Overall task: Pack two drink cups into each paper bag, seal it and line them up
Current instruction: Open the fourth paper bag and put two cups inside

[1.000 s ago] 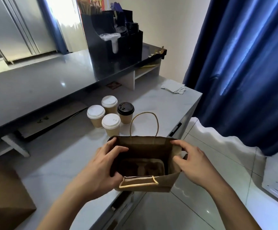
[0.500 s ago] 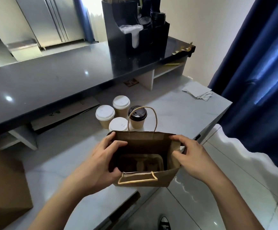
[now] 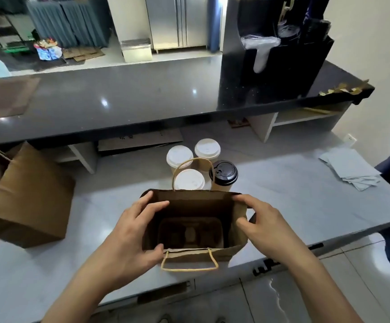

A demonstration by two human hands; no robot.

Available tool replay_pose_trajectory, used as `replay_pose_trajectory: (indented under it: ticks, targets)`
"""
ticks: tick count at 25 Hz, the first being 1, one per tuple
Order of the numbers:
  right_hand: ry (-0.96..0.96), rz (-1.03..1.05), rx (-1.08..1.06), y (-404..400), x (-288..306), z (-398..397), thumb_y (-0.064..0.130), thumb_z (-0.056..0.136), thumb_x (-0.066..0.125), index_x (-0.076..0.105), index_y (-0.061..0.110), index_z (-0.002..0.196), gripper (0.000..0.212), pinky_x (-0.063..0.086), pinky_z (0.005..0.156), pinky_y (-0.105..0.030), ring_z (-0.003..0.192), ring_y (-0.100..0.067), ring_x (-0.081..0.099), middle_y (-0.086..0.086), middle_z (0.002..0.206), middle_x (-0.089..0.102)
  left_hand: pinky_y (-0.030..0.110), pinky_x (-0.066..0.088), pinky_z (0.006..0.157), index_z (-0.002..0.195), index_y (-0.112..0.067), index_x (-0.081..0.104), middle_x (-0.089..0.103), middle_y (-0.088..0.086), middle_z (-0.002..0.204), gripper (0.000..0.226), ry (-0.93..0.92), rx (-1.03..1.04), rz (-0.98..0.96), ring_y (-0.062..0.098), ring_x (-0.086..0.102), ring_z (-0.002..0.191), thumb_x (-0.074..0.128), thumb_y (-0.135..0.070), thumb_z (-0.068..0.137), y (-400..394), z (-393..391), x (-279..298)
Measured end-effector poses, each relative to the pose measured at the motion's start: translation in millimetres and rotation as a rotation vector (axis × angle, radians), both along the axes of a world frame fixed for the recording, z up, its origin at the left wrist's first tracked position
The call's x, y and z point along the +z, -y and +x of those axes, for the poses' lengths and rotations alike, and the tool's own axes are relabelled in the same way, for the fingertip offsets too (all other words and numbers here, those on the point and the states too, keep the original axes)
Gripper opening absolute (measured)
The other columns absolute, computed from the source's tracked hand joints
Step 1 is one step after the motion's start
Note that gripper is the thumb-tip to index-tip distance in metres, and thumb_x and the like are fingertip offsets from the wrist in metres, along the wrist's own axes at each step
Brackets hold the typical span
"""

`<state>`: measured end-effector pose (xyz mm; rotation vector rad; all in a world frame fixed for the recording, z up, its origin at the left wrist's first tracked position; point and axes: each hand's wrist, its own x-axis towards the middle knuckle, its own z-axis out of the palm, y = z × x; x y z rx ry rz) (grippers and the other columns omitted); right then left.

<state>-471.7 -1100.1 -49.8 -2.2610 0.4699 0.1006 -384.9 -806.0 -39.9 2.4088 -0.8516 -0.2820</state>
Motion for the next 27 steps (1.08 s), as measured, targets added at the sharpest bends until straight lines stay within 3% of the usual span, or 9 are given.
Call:
replay_pose_trajectory:
  ticks: [5,9,15,19,23,25,27]
  targets:
    - [-0.019,-0.005,0.054,8.7,-0.4,16.7,0.024,0.095,0.058,0.051,0.047,0.138,0.049,0.047,0.059,-0.015,0.074,0.001,0.064,0.02,0.093,0.064,0.028,0.029,0.12,0.143,-0.048,0.039,0.024,-0.019,0.159,0.08,-0.024,0.115,-0.089,0.006,0.026,0.145,0.079,-0.023,0.079,3.9,-6.8,-1.3]
    - [-0.019,-0.043,0.055,9.7,3.2,31.2,0.023,0.094,0.058,0.055,0.047,0.133,0.046,0.04,0.053,-0.01,0.07,0.004,0.063,0.017,0.081,0.064,0.012,0.022,0.112,0.142,-0.054,0.035,0.017,-0.021,0.161,0.08,-0.015,0.136,-0.105,0.001,0.021,0.146,0.078,-0.03,0.08,5.1,-7.1,-7.1]
    - [0.054,-0.104,0.073,2.3,6.4,44.8,0.03,0.096,0.062,0.06,0.044,0.124,0.031,0.042,0.066,-0.013,0.083,0.012,0.057,0.017,0.116,0.056,0.008,0.021,0.107,0.145,-0.057,0.027,0.002,-0.024,0.164,0.081,-0.013,0.111,-0.079,-0.005,0.016,0.142,0.073,-0.035,0.083,11.7,-11.8,-10.0]
    - [0.122,-0.089,0.101,8.3,17.7,45.1,0.039,0.094,0.067,0.069,0.046,0.103,0.012,0.043,0.069,-0.017,0.079,0.003,0.061,0.022,0.109,0.056,0.007,0.026,0.103,0.145,-0.058,0.025,-0.002,-0.024,0.164,0.081,-0.014,0.122,-0.068,-0.014,0.013,0.135,0.072,-0.035,0.084,14.6,-16.6,-5.9]
    - [0.229,-0.097,0.095,29.5,32.3,66.3,0.04,0.094,0.068,0.069,0.043,0.086,0.008,0.042,0.058,-0.013,0.076,-0.001,0.061,0.023,0.09,0.067,0.01,0.026,0.103,0.144,-0.059,0.026,-0.002,-0.021,0.165,0.081,-0.031,0.165,-0.045,-0.012,0.013,0.135,0.072,-0.034,0.083,24.9,-21.7,-3.1]
    - [0.26,-0.114,0.056,47.5,29.1,86.7,0.038,0.093,0.07,0.065,0.04,0.089,0.007,0.042,0.057,-0.011,0.077,-0.001,0.062,0.021,0.089,0.068,0.009,0.025,0.102,0.143,-0.06,0.026,-0.002,-0.021,0.165,0.081,-0.037,0.186,-0.041,-0.014,0.012,0.134,0.073,-0.034,0.083,32.6,-24.0,-2.7]
    - [0.192,-0.178,0.051,58.4,15.4,110.2,0.039,0.09,0.075,0.059,0.038,0.106,0.023,0.049,0.069,-0.018,0.09,-0.004,0.061,0.015,0.107,0.065,0.007,0.024,0.101,0.143,-0.061,0.026,-0.002,-0.022,0.165,0.081,-0.038,0.197,-0.028,-0.016,0.012,0.132,0.073,-0.034,0.082,37.4,-26.9,-2.2]
